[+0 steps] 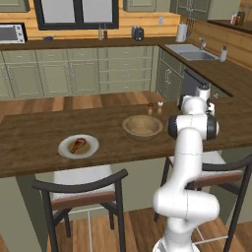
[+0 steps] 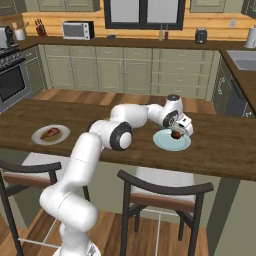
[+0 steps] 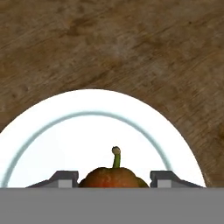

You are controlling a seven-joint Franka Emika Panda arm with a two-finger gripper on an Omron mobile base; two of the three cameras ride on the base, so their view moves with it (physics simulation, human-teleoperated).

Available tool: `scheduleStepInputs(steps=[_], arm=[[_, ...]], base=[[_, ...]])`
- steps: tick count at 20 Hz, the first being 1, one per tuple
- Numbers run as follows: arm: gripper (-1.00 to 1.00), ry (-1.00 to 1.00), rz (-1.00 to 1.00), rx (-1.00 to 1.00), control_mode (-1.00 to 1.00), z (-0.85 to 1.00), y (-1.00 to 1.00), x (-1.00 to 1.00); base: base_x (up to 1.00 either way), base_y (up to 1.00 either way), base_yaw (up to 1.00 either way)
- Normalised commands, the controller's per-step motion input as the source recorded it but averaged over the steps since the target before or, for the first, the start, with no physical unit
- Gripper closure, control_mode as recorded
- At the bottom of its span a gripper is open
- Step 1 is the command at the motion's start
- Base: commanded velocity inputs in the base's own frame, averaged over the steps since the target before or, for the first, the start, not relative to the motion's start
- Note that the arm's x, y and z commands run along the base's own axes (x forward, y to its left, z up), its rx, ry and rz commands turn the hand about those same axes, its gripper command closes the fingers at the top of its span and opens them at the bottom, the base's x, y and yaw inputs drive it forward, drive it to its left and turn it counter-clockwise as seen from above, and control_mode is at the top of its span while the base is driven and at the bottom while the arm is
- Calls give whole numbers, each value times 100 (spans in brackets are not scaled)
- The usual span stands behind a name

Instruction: Pick the chicken drumstick and bell pepper from their plates and place them in the bowl. Then put the bowl in the fridge.

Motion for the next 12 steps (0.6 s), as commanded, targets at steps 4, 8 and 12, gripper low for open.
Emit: scheduleStepInputs(steps=[4, 8, 12], arm=[[100, -6, 0, 0, -100, 14, 36, -84], [100, -20, 0, 0, -100, 39, 64, -100], [100, -32, 0, -1, -100, 29, 99, -81]], base=[[0, 0, 0], [0, 0, 0], [0, 0, 0]])
